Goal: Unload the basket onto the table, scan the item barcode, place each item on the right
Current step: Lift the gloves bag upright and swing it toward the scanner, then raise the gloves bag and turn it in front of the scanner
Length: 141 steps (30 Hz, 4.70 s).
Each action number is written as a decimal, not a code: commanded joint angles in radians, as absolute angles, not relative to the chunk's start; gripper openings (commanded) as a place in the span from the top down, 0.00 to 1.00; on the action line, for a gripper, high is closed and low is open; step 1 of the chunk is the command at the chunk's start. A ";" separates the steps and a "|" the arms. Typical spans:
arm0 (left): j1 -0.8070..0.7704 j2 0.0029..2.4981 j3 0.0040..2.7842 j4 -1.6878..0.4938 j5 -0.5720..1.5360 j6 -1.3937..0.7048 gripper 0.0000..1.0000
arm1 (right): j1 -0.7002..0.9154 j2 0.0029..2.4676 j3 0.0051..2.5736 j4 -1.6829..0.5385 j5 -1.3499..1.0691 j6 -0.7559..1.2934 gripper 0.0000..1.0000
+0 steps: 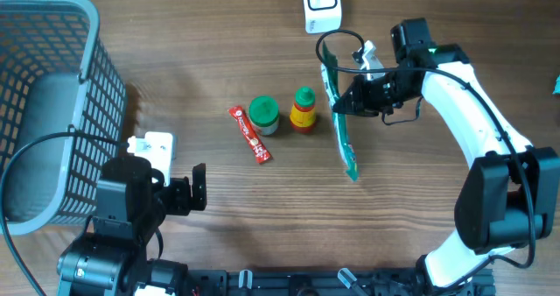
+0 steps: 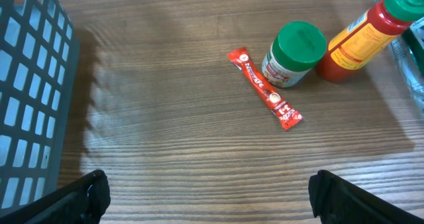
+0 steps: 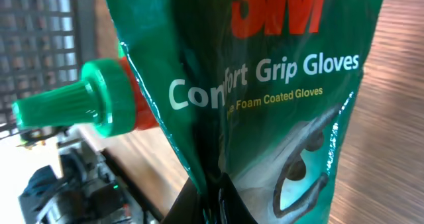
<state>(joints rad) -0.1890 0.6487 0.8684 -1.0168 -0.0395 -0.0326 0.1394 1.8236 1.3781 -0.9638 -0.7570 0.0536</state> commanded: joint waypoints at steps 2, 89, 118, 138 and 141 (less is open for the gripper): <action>-0.194 0.643 0.863 -1.014 -0.035 -0.042 0.00 | 0.104 1.811 1.330 -0.953 -0.916 0.024 0.96; -0.194 0.643 0.863 -1.014 -0.035 -0.042 0.00 | 0.108 1.868 1.328 -1.063 -0.866 -0.014 0.31; -0.194 0.643 0.863 -1.014 -0.035 -0.042 0.00 | 0.254 1.870 1.314 -0.932 -0.437 0.106 0.92; -0.194 0.643 0.863 -1.014 -0.035 -0.042 0.00 | -0.022 1.795 1.315 -1.141 -0.984 -0.238 0.96; -0.194 0.643 0.863 -1.014 -0.035 -0.042 0.00 | -0.047 1.755 1.315 -1.203 -1.045 -0.300 0.95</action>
